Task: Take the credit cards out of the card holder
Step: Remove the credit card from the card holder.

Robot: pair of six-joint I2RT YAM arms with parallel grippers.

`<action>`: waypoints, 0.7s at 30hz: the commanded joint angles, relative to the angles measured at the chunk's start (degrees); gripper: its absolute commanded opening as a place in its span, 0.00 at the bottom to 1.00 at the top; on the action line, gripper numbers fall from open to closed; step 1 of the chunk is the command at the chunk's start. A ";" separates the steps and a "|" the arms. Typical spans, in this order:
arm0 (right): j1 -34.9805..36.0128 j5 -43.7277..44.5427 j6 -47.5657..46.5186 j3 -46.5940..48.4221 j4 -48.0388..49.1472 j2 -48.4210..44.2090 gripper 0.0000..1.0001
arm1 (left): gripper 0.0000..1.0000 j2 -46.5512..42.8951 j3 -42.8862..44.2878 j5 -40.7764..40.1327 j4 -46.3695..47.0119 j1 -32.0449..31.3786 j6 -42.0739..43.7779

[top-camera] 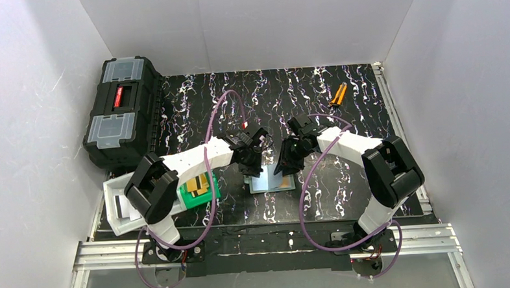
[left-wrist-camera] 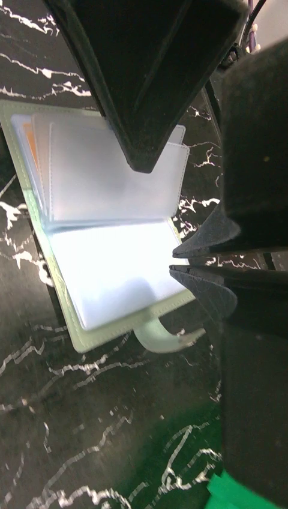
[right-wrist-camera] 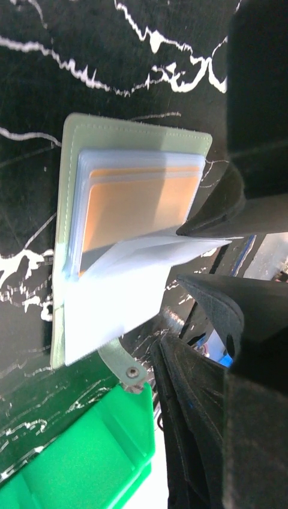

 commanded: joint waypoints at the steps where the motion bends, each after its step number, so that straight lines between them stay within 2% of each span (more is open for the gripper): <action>1: 1.28 -1.37 -0.61 4.09 -1.02 -0.67 0.38 | 0.09 -5.55 -1.57 -3.16 -4.19 1.08 -0.88; 10: 4.40 -1.89 0.17 9.43 -1.41 4.10 0.48 | 0.09 -14.10 0.12 -7.52 -11.35 1.82 -1.37; 21: 8.29 -2.70 1.76 16.85 -1.23 12.62 0.63 | 0.09 -20.43 0.11 -6.54 -14.98 1.92 -1.38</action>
